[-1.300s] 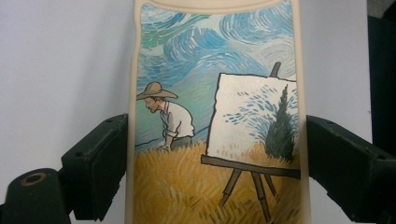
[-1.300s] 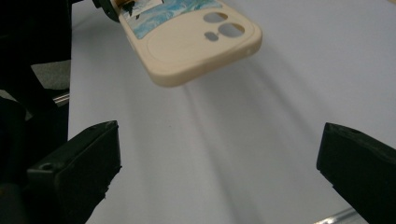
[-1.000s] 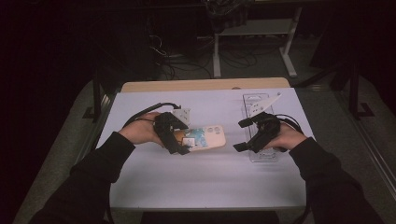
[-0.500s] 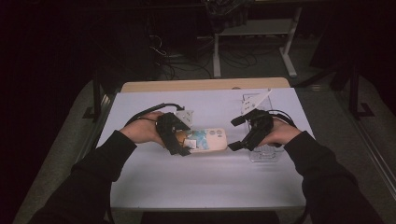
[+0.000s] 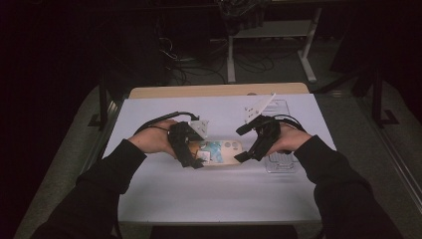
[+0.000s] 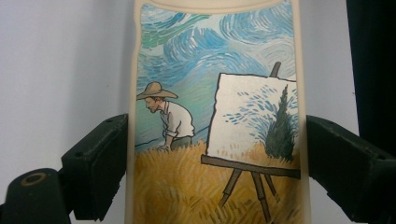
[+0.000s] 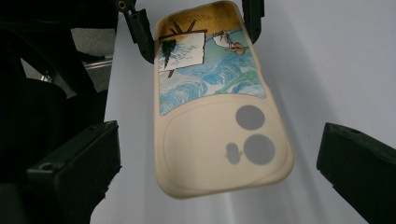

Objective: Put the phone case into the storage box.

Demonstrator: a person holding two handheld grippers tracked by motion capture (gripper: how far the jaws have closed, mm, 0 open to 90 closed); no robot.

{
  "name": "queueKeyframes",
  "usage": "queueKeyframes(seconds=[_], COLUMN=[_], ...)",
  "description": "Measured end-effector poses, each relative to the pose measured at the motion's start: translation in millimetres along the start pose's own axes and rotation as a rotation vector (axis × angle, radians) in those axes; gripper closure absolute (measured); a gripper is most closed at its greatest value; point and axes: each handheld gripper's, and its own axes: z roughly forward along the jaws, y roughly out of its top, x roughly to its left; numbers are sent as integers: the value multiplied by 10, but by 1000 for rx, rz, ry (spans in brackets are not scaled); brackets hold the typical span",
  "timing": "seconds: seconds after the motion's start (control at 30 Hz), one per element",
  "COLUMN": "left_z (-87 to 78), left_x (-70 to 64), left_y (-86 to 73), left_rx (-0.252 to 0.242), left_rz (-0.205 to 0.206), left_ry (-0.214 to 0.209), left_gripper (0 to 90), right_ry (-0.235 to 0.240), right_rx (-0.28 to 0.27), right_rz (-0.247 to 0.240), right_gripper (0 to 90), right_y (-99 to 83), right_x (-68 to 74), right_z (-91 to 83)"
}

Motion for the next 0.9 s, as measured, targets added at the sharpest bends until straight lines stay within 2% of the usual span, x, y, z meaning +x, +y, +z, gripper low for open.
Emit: queueKeyframes(seconds=[0.13, 0.23, 0.4, 0.9], left_z=[-11, 1, 10, -19], left_x=[0, -4, -3, -4], left_y=[27, 45, 70, 107], left_rx=[3, 4, 22, 16], left_rz=[5, 8, 21, 26], left_ry=[-2, -4, 1, 1], left_gripper=[111, 111, 110, 110], right_ry=[13, 18, 19, 9], right_rx=[29, 35, 68, 132], right_rz=[7, -20, -32, -87], right_gripper=[0, 0, 0, 0], right_y=[55, 94, 148, 190], right_x=[18, 12, 13, 27], right_z=[48, 109, 184, 374])
